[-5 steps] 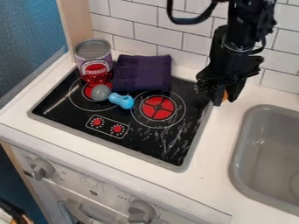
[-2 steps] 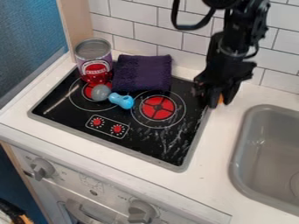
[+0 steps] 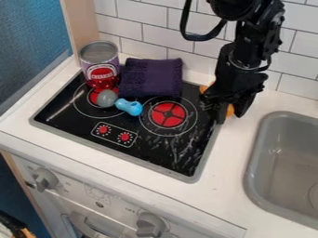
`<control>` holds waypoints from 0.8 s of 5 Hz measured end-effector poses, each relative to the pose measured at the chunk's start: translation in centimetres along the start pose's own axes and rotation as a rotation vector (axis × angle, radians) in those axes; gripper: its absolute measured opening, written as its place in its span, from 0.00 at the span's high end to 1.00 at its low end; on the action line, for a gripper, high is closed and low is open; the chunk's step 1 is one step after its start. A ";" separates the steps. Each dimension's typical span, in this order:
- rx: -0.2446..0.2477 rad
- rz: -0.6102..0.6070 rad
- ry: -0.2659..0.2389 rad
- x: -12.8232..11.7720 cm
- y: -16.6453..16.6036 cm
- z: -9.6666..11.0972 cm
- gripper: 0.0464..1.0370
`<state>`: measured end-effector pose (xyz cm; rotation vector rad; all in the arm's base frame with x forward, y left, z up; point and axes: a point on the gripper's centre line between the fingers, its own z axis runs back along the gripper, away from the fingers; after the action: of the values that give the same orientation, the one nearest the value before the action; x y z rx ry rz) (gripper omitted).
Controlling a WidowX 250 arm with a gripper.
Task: Move the fish in the top right side of the stove
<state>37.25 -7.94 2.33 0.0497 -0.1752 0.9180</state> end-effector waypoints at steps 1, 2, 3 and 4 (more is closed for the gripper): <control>0.007 0.003 0.002 -0.1 0.2 0.0 0.07; -0.018 0.020 -0.016 0.2 0.3 1.3 0.03; -0.062 0.032 -0.023 0.5 0.3 3.7 0.04; -0.125 0.052 -0.017 0.5 0.4 7.5 0.04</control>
<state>36.25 -8.12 9.77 -0.0626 -0.2504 0.9568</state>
